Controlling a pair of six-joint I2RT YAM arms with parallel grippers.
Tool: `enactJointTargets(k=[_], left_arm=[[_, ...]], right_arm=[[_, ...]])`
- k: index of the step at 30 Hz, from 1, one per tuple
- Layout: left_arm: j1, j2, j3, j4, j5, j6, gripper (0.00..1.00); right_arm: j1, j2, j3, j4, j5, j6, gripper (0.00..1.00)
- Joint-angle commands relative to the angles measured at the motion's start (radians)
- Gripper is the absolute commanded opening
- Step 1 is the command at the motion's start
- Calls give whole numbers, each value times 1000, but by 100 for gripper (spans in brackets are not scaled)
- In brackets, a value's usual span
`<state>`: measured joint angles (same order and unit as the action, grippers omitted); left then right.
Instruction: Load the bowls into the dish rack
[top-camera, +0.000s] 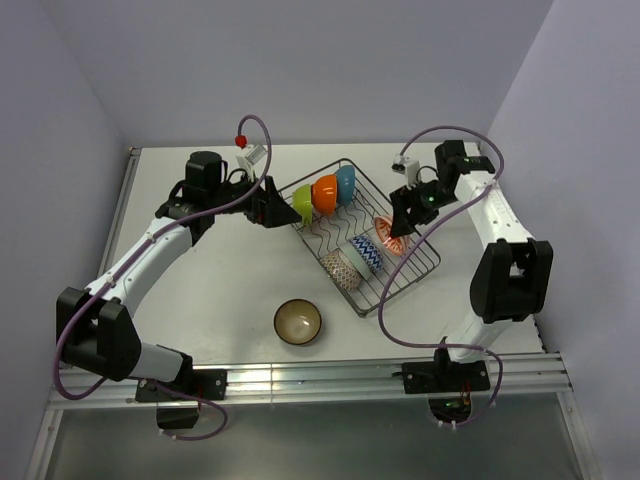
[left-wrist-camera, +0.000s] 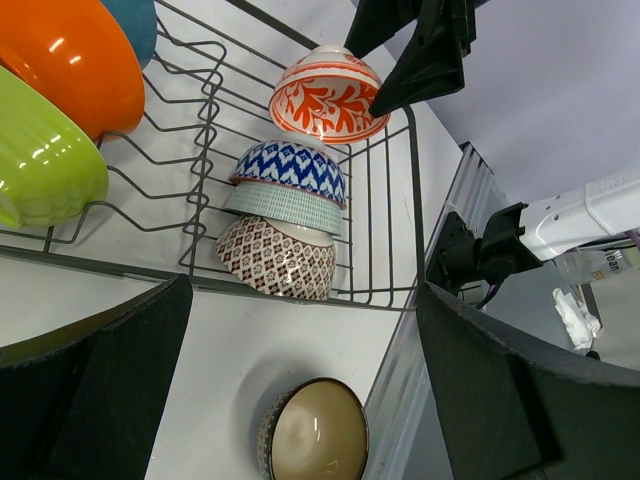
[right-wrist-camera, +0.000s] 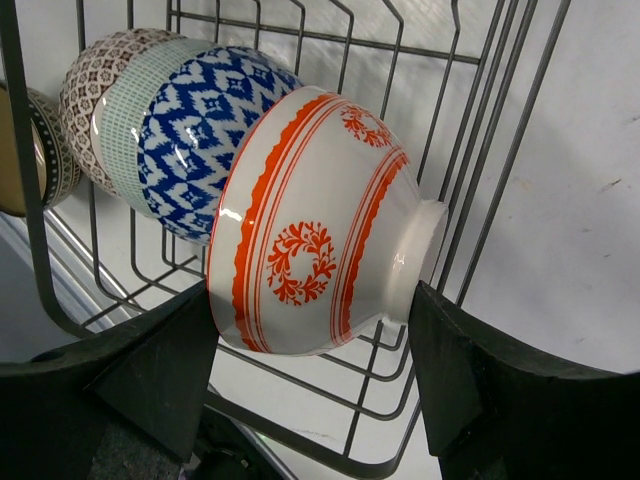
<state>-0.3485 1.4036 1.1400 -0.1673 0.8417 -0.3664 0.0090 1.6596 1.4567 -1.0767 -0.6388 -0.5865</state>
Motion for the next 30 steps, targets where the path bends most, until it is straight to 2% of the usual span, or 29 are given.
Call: enactJointTargets(k=[1,18,21,24,25,27,28,30], left_arm=[[-3,-29,30,2,19,26,99],[-3,-31,20,20,13,17,99],[-3,-32,15,22,13,17,100],[-3,-32,14,25,14,12,100],[-3,-32,14,26,14,12,100],[-3,-31,14,22,16,17,100],[-3,-31,14,20,16,20,99],[-3,-32,9,14,16,26,99]], right_arm=[[16,-1,1,20,-30,-21,0],[109,15,-116,95,39,37,0],[123,8,-128,121,70,53,6],[141,2,-140,135,97,63,18],[149,5,-141,133,97,65,29],[154,5,-141,126,96,70,41],[155,6,-141,124,93,73,51],[155,5,-130,113,85,79,60]])
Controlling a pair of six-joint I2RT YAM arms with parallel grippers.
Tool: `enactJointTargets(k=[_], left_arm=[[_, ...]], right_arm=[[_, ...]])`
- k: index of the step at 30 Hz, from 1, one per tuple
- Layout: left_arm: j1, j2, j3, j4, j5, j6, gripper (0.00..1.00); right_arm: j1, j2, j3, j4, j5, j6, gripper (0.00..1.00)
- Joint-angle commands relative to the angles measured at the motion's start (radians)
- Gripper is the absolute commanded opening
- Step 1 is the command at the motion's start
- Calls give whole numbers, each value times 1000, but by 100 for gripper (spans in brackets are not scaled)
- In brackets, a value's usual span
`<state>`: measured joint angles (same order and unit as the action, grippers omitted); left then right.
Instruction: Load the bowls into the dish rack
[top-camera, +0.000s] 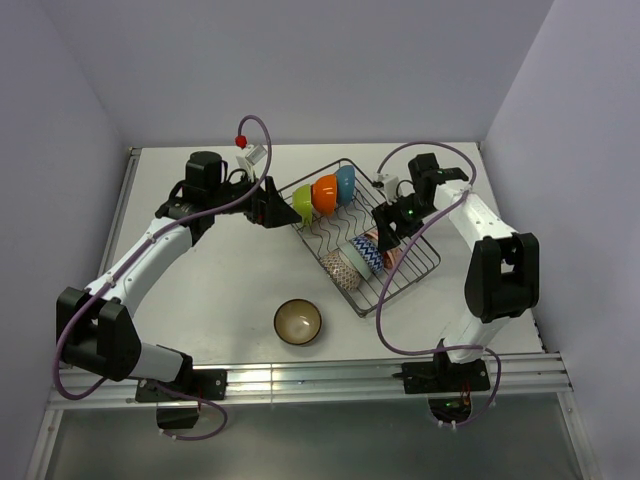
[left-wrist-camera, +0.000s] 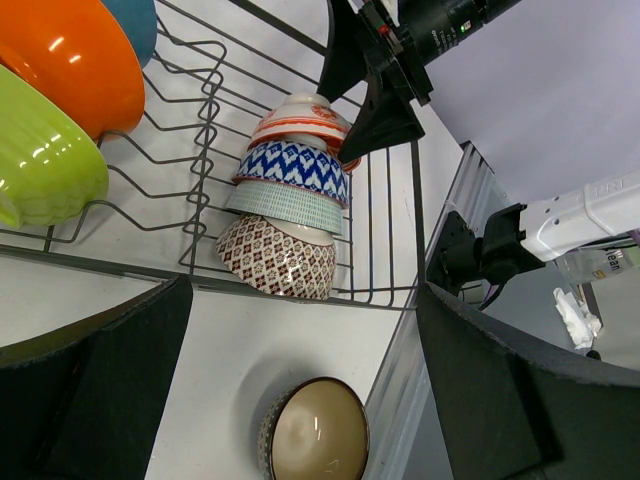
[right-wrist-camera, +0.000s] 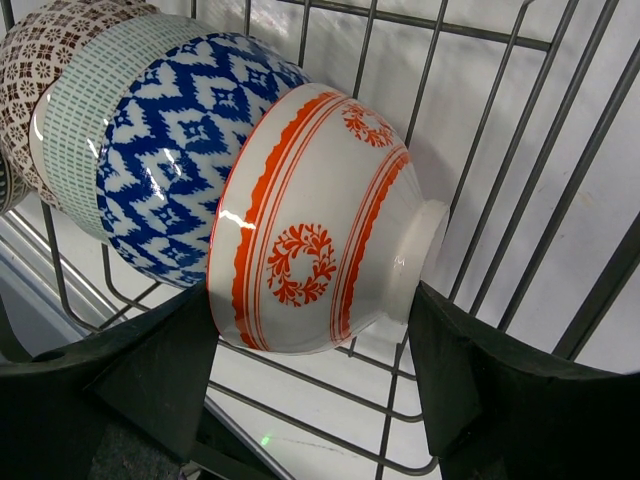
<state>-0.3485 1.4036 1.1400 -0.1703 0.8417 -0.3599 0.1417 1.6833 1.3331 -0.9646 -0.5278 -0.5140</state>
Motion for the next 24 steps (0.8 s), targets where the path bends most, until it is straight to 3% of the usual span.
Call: enactJointTargets(k=[1,2,4,16,22,24], left_arm=[[-3,-34,9,14,17,22,100],[-3,-37,7,12,22,29,99],[-7,-45,3,-4,20,62,100],[-36,-81,-42,-172,11,349,100],[-118,-109,-95,-325,-44,681,98],[-161,-121,-137,-342,-76,729,98]], right_arm=[[22,-16,-3,-3,-34,8,74],[24,-16,8,-6,-41,14,84],[22,-16,18,-28,-54,17,88],[24,-7,83,-111,-120,8,95],[24,6,90,-86,-94,37,100],[24,24,94,-89,-87,40,100]])
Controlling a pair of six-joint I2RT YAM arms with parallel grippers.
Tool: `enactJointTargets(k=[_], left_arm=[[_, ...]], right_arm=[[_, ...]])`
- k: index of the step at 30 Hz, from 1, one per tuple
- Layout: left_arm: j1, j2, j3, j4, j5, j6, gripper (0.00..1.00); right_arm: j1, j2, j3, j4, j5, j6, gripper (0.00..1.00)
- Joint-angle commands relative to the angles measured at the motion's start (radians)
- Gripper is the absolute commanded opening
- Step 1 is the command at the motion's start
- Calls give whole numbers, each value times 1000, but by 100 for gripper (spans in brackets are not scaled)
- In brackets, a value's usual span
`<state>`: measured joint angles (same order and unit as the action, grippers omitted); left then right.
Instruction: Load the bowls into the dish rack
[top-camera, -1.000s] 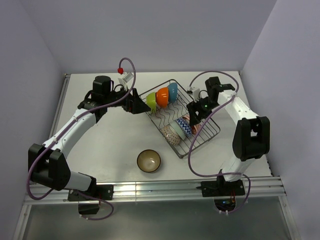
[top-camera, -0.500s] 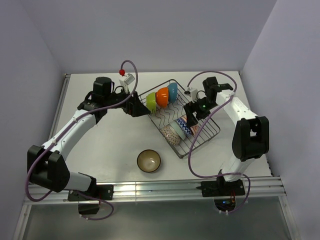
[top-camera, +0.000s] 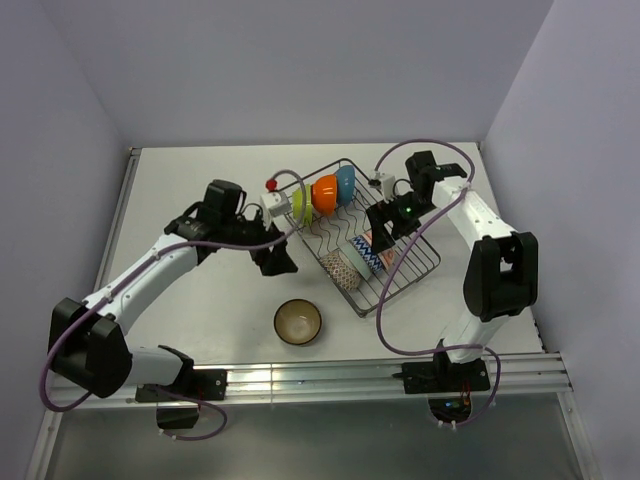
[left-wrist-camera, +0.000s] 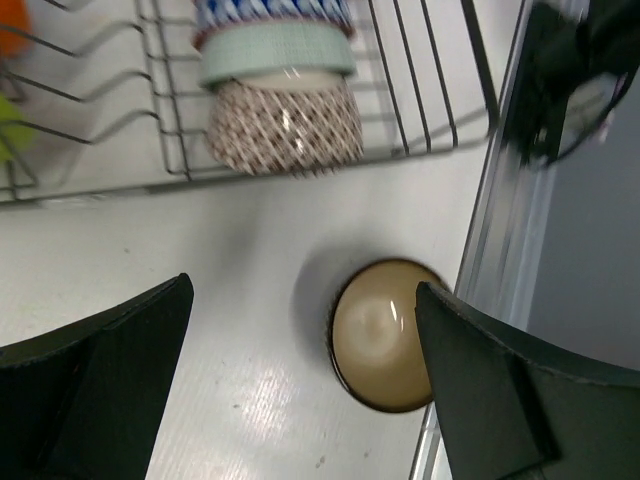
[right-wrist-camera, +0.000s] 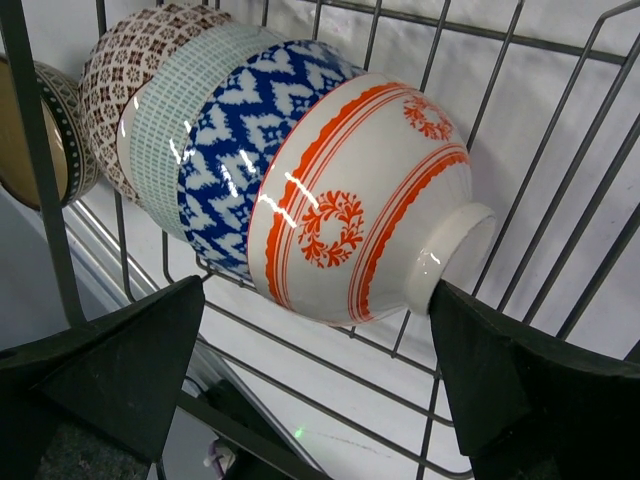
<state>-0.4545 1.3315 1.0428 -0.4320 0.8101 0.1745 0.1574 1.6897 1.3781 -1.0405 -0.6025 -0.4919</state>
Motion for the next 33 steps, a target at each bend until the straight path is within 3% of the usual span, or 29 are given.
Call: enactJointTargets(k=[1,14,28,33], left_arm=[[-67,-57,-55,-77,-70,210,98],[-121,-32,-179,-54,-166,333,98],[-214,77,-221,19,-242,321,96],[-254,113,-247,55,-299,301,87]], right_arm=[[7,22,50,-16,-11,18,100],[7,42,79,11,26,59,100],[-27,-87,196,39,-32,110,100],[-48,-168,217,112,-56,167,100]])
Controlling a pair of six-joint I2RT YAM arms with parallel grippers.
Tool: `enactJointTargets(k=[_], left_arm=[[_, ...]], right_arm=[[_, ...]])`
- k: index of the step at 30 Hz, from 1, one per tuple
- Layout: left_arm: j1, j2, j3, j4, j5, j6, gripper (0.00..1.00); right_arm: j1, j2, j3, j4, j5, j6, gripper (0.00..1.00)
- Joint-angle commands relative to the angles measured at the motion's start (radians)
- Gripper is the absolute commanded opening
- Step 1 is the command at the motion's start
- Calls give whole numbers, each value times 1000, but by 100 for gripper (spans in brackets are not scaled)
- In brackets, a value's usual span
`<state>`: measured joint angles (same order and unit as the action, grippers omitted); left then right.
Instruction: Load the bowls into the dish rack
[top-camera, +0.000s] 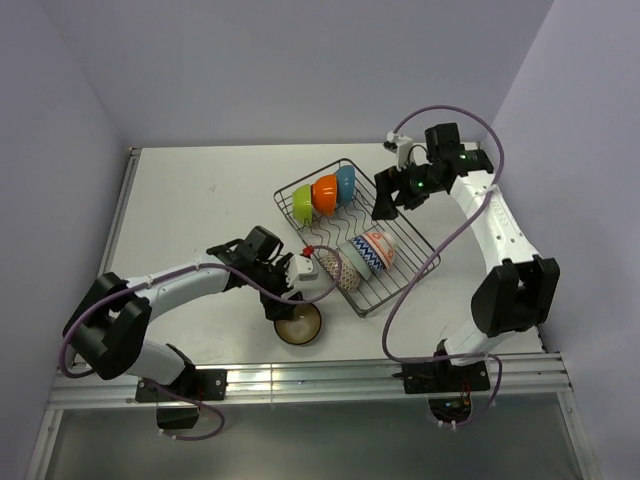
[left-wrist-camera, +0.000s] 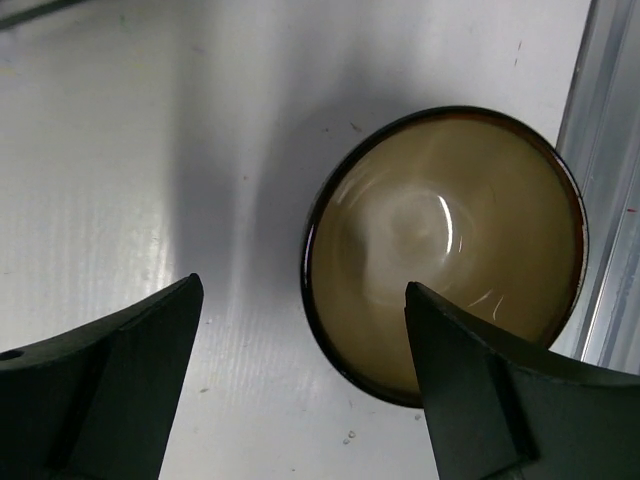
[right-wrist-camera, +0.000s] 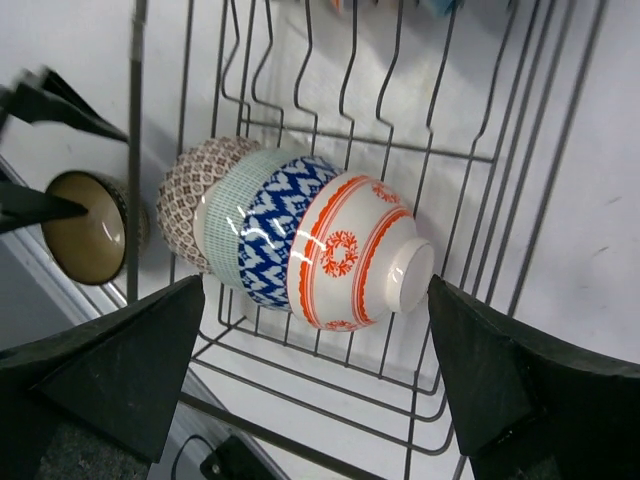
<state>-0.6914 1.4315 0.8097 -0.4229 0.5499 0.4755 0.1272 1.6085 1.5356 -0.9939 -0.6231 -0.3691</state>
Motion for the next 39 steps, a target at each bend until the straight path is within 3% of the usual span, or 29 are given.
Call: enactJointTargets(k=[1,4,7,8,10,11,13,17,19,24,29,33,39], left_arm=[[-20,24,-17,44,-42,-1,85],[-33,37,-18,21,-34,14,74],[-54,24,-26,30,-51,15,52],[-59,23,-24,30,-51,15,37],[-62,15,-12,15,-48,9,23],[-62,12,-6,9,-42,3,12],[-62,-20,9,-20,-19,-6,2],[-62,-158,25,-39,57,-70,0],[-59,-255,39,13,87,-182,0],[-36,-352,88,225,9,-443,0],[4,-266,244,383,-99,-606,0],[52,-168,348,472,-105,-739,0],[64,-96,388,573,-93,-819,0]], right_arm=[[-18,-94,69,75,-32,50,100],[-21,-130,103,104,-46,68,100],[-27,-195,69,238,-72,111,100],[-31,-235,49,283,-52,175,100],[-31,-272,-15,355,-11,217,100],[-31,-300,-35,410,-9,228,100],[-31,-315,-69,443,-32,236,100],[-31,-265,6,339,-145,282,98],[-31,-243,20,305,-225,341,96],[-29,-311,-98,457,-328,560,96],[-21,-398,-232,669,-417,821,97],[-9,-432,-276,722,-431,910,98],[25,-452,-342,767,-438,1001,100]])
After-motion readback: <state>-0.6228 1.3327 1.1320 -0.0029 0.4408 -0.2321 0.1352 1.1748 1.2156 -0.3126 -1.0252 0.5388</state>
